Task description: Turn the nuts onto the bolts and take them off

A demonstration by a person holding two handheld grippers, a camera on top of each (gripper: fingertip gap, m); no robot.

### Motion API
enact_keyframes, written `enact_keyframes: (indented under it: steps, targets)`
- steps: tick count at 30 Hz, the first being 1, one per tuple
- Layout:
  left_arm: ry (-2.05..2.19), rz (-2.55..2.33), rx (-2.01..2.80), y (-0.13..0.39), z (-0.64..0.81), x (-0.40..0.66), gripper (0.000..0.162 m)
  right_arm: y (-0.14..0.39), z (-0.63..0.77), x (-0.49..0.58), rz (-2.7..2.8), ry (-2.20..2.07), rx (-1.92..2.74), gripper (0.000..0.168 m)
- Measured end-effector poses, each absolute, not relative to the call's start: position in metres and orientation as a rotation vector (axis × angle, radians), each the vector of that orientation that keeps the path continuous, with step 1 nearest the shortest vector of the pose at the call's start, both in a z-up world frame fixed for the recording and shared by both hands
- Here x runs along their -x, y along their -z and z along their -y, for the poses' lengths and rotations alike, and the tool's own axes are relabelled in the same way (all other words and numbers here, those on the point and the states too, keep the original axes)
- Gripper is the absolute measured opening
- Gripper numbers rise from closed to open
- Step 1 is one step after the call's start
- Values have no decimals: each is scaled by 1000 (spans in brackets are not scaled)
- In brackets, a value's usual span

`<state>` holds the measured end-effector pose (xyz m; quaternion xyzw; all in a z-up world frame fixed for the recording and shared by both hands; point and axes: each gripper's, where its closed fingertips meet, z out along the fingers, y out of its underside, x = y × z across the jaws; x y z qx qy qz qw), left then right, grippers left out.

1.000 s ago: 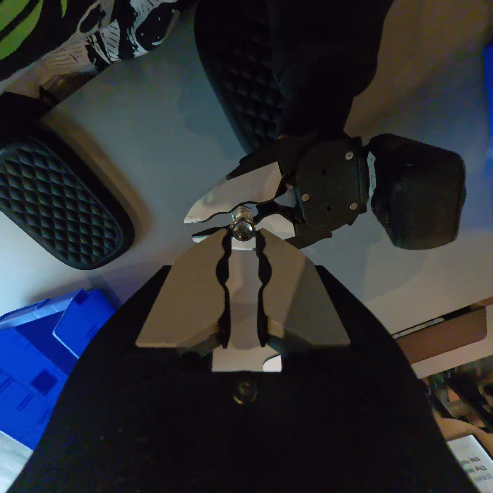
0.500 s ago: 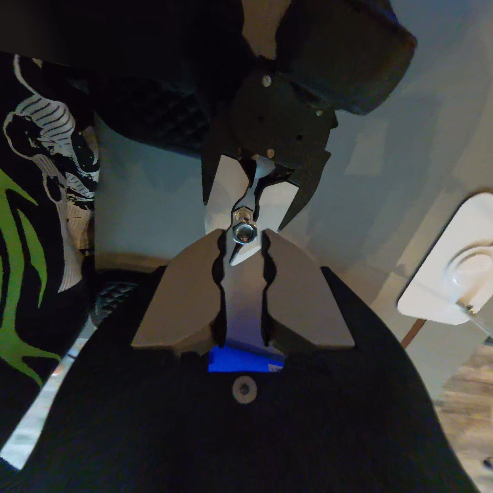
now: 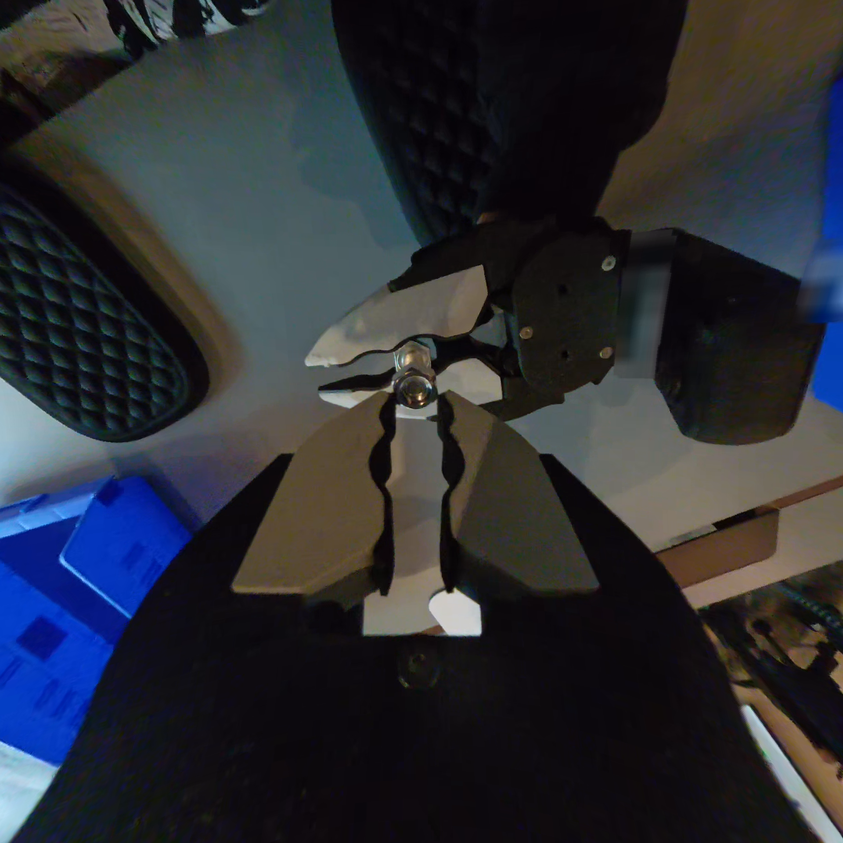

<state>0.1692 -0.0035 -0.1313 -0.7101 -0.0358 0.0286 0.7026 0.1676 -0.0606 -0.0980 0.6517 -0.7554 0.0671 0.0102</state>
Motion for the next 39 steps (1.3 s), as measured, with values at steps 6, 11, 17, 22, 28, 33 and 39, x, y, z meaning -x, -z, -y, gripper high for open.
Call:
enact_keyframes:
  steps: [6, 11, 17, 22, 28, 33, 39]
  targets:
    - [-99, 108, 1569, 129, 7, -164, 12, 97, 62, -164, 2617, -254, -1679, 16]
    - [-135, 136, 1575, 130, 9, -159, 12, 98, 59, -164, 3027, -247, -800, 16]
    - [-116, 123, 1568, 129, 7, -161, 12, 96, 61, -166, 3001, -313, -887, 36]
    - [-91, 100, 1571, 129, 5, -165, 12, 88, 60, -176, 2563, -372, -1697, 48]
    - [-72, 76, 1576, 130, 3, -169, 12, 92, 59, -180, 2423, -315, -2002, 39]
    - [-69, 65, 1582, 131, 2, -171, 12, 96, 61, -171, 2386, -260, -2012, 16]
    - [-121, 110, 1573, 129, 8, -161, 12, 95, 62, -166, 2801, -292, -1371, 16]
